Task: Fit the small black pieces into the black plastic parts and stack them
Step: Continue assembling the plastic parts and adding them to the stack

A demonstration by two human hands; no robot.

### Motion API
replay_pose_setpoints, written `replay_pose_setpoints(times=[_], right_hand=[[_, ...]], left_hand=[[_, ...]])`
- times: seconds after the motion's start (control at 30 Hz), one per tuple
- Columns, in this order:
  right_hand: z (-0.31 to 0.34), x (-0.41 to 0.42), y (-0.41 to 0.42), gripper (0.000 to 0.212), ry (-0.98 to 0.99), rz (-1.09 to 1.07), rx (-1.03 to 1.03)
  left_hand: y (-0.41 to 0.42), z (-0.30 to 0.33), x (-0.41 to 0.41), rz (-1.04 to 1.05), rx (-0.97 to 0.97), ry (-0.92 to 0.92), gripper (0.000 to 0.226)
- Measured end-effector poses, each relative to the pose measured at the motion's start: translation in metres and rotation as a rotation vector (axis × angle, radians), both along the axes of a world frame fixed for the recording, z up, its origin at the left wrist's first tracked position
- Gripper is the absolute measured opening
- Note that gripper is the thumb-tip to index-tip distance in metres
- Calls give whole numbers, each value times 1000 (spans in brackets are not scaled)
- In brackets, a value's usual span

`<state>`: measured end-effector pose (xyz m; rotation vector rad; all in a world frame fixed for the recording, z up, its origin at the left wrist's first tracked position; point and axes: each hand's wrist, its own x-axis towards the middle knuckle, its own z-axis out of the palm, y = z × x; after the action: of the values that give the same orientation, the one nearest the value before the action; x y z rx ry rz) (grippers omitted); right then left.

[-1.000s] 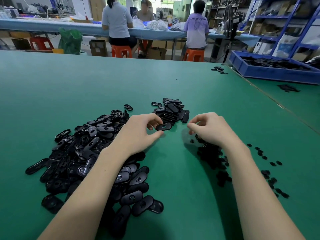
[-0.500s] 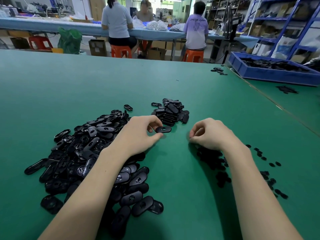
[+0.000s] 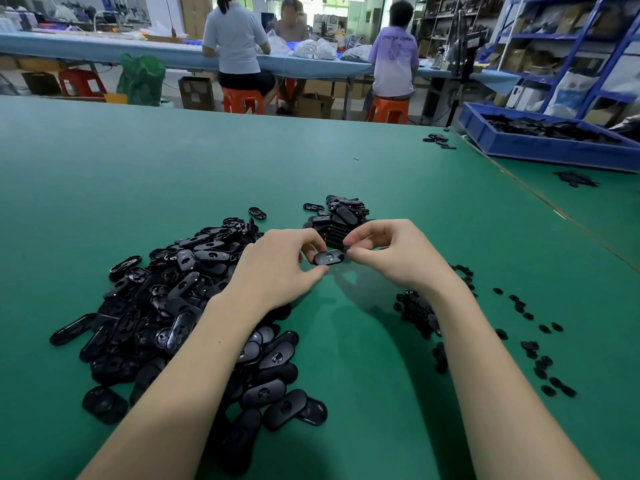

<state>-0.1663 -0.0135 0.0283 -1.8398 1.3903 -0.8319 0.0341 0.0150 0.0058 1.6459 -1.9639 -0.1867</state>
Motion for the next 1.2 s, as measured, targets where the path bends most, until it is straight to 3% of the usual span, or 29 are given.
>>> replay_pose_setpoints(times=[0.6, 1.2], right_hand=[[-2, 5, 0, 5, 22, -61, 70], [0, 8, 0, 13, -168, -65, 101]], left_hand=[[4, 7, -11, 15, -38, -54, 20], [2, 16, -1, -138, 172, 483, 15]])
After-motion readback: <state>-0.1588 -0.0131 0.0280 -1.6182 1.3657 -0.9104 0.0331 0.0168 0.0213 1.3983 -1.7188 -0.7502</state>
